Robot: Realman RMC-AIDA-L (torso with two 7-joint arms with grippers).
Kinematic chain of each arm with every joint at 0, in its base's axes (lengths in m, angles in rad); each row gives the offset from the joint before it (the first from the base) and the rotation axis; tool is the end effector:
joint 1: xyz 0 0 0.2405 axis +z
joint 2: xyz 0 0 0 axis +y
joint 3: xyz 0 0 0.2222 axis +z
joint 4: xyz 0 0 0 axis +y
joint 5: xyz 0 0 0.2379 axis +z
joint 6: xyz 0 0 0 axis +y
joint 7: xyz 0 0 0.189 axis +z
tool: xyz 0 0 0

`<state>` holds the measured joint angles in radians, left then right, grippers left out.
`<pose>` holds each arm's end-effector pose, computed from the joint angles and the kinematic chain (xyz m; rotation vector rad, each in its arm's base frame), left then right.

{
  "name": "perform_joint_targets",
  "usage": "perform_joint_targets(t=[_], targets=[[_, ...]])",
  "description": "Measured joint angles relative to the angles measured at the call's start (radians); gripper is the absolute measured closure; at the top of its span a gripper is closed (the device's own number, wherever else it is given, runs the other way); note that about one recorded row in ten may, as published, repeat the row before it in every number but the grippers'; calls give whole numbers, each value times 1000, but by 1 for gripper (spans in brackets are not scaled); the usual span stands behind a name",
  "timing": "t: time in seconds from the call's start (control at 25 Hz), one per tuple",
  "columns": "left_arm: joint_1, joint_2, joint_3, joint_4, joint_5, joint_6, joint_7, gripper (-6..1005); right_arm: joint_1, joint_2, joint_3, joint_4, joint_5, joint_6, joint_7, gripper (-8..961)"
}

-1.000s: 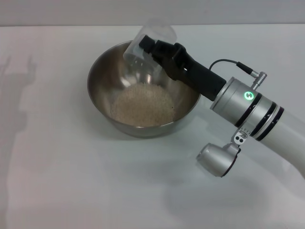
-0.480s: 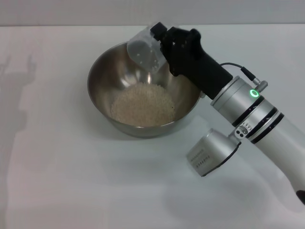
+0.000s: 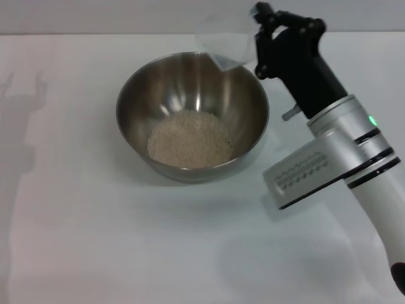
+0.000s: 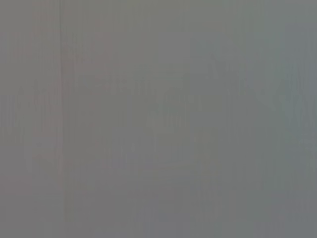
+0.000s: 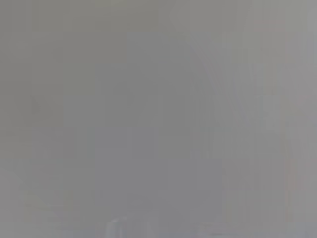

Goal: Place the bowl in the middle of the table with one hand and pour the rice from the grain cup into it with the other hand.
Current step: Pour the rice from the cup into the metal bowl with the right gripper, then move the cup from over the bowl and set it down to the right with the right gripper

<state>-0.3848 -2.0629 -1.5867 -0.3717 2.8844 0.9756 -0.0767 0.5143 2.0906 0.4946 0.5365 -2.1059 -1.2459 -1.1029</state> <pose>-0.3180 0.4150 0.0489 -1.4362 -0.4746 -0.6241 0.1494 0.3661 -0.0869 -1.6038 -0.5661 0.3176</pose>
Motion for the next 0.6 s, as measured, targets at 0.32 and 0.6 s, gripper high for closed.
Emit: perform_joint_targets(t=[0.32, 0.6], targets=[[-12, 0, 1, 4, 2, 0, 0, 426, -80, 0, 80, 37, 1, -12, 188, 952], [-13, -1, 4, -2, 3, 0, 0, 426, -143, 0, 111, 45, 72, -50, 434, 953]])
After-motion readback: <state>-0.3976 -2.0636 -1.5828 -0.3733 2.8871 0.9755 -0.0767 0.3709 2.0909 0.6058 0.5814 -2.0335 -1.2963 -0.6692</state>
